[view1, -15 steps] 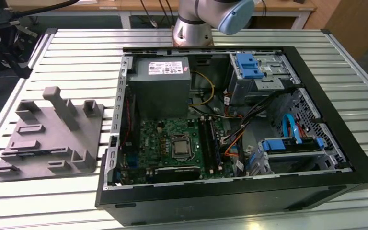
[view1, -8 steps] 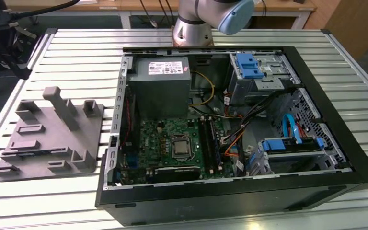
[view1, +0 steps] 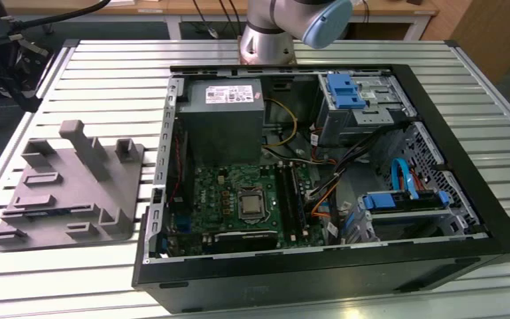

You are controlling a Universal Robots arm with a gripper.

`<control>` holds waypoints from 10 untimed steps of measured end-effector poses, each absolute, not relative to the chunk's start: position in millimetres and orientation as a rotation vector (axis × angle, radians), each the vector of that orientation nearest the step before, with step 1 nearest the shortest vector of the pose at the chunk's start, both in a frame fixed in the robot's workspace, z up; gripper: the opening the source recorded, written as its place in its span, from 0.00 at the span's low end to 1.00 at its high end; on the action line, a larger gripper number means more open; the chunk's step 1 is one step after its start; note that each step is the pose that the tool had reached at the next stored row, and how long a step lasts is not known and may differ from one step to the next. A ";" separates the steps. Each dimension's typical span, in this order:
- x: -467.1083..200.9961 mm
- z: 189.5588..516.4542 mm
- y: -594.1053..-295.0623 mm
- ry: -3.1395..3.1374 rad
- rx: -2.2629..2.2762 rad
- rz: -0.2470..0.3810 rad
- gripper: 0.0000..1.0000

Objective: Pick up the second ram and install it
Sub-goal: 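Reach for the second ram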

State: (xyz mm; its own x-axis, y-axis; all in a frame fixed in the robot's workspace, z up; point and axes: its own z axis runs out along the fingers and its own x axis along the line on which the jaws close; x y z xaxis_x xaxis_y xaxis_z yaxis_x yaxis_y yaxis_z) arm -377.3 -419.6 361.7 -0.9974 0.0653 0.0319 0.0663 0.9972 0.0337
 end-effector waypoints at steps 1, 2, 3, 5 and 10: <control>-377.6 361.4 -419.7 -3.109 -0.102 -0.054 0.10; -377.8 361.1 -419.9 -3.109 -0.102 -0.054 0.10; -378.2 360.7 -420.2 -3.109 -0.102 -0.054 0.10; -378.8 359.8 -421.1 -3.108 -0.103 -0.054 0.10; -380.4 357.1 -426.0 -3.109 -0.102 -0.054 0.10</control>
